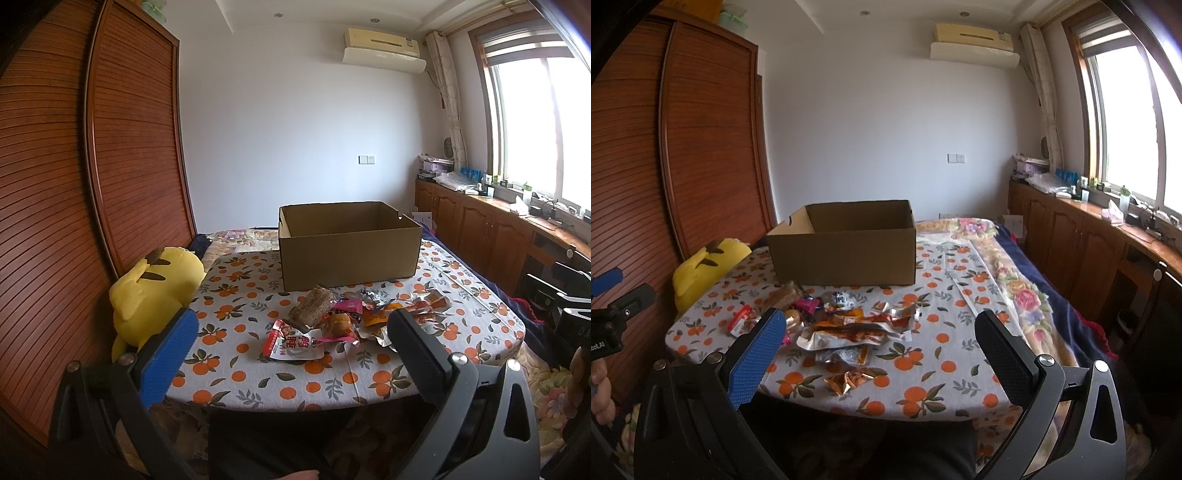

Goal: Organize snacks

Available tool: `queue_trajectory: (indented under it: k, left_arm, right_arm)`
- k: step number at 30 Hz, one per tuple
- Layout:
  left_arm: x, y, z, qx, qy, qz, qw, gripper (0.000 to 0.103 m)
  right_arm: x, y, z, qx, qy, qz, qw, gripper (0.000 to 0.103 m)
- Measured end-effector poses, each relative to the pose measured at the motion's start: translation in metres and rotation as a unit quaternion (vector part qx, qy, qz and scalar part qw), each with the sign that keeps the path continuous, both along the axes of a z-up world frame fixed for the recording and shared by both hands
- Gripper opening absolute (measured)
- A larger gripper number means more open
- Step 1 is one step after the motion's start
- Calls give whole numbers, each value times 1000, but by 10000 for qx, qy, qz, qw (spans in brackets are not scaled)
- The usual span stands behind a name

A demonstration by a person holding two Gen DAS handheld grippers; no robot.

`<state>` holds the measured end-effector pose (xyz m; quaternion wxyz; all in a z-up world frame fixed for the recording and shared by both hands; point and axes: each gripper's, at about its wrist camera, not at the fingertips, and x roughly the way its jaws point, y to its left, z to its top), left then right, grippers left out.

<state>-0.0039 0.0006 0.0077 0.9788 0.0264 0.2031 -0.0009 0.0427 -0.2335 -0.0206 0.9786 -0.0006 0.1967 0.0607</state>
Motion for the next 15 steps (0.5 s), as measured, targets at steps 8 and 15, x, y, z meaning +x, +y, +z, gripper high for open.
queue_trajectory:
  k: [8, 15]
  left_arm:
    - [1, 1, 0, -3, -1, -1, 10000, 103]
    - [0, 0, 0, 2, -8, -3, 10000, 103]
  right_arm:
    - [1, 0, 0, 4, 16, 0, 10000, 103]
    - [-1, 1, -2, 14, 30, 10, 10000, 103]
